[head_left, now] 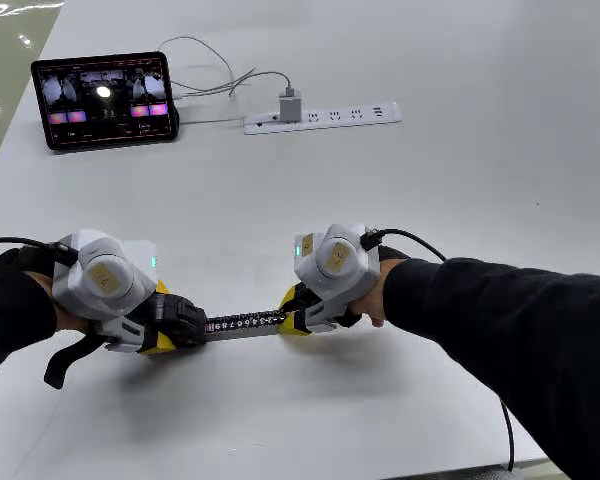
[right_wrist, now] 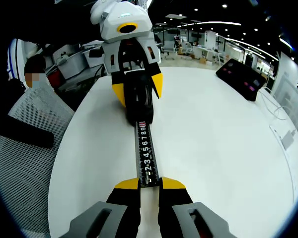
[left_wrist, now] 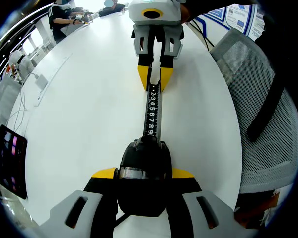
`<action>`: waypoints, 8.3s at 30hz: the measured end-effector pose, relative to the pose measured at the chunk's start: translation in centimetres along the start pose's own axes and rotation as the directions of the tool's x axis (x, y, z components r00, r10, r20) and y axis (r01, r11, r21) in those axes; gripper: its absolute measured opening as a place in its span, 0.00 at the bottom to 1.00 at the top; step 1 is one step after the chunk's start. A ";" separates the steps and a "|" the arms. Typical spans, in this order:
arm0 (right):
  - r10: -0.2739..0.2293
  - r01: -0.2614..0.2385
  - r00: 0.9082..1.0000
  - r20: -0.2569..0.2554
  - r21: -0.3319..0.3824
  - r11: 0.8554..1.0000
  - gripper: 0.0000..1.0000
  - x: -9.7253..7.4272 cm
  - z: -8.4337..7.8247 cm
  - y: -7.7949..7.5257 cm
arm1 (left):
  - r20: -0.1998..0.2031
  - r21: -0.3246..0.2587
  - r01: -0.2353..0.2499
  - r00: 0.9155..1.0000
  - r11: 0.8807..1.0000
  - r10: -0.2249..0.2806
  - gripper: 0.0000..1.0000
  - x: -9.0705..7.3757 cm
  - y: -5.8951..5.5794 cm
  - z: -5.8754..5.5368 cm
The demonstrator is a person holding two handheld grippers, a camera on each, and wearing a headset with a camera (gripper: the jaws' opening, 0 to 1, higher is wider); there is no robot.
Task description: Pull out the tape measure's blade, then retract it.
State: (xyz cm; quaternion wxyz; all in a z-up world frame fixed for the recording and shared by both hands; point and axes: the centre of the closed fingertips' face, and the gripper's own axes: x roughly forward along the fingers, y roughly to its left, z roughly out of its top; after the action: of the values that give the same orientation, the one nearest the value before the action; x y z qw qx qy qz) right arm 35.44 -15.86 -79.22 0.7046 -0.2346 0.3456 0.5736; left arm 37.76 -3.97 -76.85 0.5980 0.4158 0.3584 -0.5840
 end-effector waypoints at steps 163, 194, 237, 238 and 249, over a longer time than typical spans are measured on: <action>-0.038 0.040 0.998 -0.049 0.032 0.999 0.08 -4.9 -5.7 -1.0 | -0.002 0.004 0.001 1.000 1.000 -0.001 0.32 0.2 0.2 0.0; -0.045 0.048 0.997 -0.059 0.050 0.998 0.08 -6.0 -7.1 -1.2 | -0.005 0.007 -0.001 1.000 1.000 0.001 0.32 0.0 0.0 0.0; -0.059 0.064 0.996 -0.065 0.073 0.995 0.08 -7.6 -8.9 -1.3 | -0.002 0.008 -0.001 1.000 1.000 0.001 0.32 0.1 0.0 0.1; -0.059 0.064 0.996 -0.066 0.071 0.995 0.08 -7.7 -9.0 -1.3 | -0.001 0.008 -0.001 1.000 1.000 0.001 0.32 0.1 0.0 0.1; -0.064 0.069 0.995 -0.071 0.080 0.994 0.08 -8.2 -9.4 -1.2 | 0.000 0.008 -0.001 1.000 1.000 0.001 0.32 0.1 0.1 0.1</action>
State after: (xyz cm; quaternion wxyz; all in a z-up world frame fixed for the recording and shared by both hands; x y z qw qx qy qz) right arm 33.72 -28.32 -79.22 0.7201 -0.2362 0.3849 0.5267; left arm 37.81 -4.07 -76.93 0.5967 0.4184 0.3559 -0.5850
